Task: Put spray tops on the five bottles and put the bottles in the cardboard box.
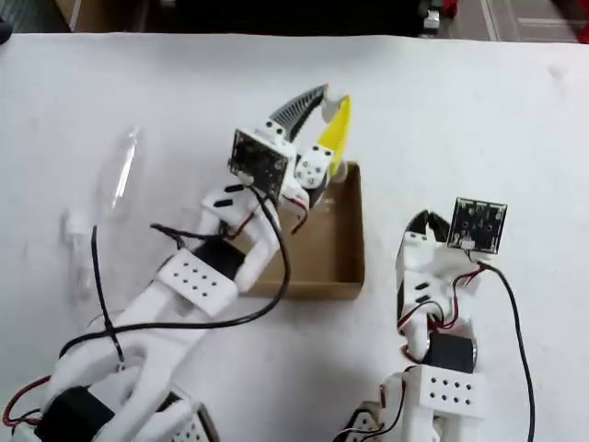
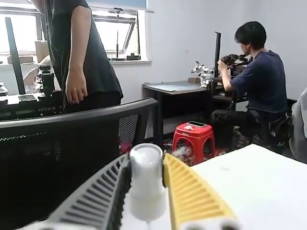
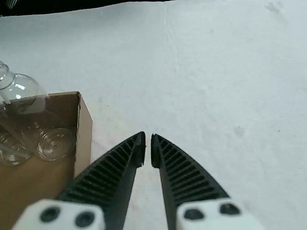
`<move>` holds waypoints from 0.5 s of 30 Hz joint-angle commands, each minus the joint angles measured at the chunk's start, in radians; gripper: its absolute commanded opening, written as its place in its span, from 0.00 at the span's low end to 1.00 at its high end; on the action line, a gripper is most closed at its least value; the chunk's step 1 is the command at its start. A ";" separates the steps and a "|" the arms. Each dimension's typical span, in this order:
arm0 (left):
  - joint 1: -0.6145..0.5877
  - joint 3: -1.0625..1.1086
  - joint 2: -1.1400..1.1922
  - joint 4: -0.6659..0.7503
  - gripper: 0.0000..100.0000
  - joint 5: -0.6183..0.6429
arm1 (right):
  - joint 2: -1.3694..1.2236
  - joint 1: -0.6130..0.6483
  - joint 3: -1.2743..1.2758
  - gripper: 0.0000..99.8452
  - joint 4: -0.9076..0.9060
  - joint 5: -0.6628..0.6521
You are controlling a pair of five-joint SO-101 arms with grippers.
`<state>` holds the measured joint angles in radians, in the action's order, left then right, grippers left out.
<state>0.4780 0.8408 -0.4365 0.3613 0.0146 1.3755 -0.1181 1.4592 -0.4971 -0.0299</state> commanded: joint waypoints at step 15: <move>0.010 -0.068 -0.010 0.026 0.02 -0.011 | 0.002 0.005 -0.009 0.02 0.021 -0.011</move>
<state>0.4780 0.8408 -0.4365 0.3613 0.0146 1.3755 -0.1181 1.4592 -0.4971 -0.0299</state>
